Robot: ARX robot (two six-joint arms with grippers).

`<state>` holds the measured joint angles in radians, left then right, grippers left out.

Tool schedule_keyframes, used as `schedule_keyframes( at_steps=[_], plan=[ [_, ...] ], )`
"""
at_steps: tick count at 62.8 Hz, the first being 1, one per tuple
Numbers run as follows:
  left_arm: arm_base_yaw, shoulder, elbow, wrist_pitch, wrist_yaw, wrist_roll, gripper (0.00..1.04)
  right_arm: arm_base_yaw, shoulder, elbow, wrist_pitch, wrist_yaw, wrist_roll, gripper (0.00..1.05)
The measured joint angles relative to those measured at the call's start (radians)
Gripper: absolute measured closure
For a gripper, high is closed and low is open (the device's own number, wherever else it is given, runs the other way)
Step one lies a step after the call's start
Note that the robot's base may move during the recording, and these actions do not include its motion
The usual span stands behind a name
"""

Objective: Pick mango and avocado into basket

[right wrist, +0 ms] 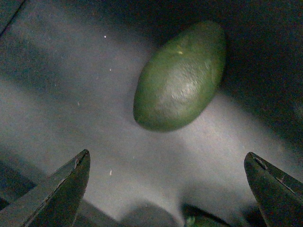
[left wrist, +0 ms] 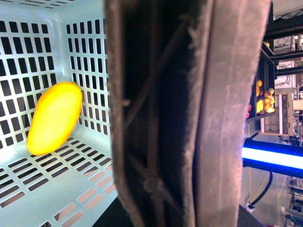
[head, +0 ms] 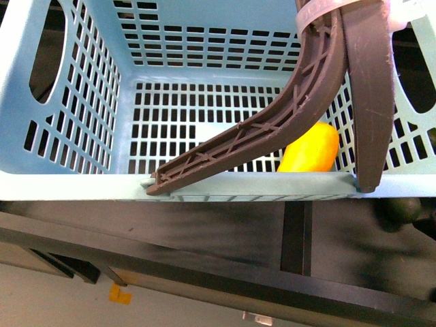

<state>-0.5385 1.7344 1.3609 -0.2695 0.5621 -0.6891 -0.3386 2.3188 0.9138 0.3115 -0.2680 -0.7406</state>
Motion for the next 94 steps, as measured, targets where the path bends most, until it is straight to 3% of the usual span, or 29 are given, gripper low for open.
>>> schedule_keyframes(
  at_steps=[42,88,94],
  plan=[
    [0.000,0.000,0.000,0.000,0.003,0.000,0.89,0.047,0.225,0.254,-0.052,0.021,0.151,0.09],
    [0.000,0.000,0.000,0.000,0.003,0.000,0.89,0.081,0.304,0.331,-0.060,0.040,0.227,0.09],
    [0.000,0.000,0.000,0.000,0.003,0.000,0.89,0.081,0.304,0.331,-0.059,0.043,0.230,0.19]
  ],
)
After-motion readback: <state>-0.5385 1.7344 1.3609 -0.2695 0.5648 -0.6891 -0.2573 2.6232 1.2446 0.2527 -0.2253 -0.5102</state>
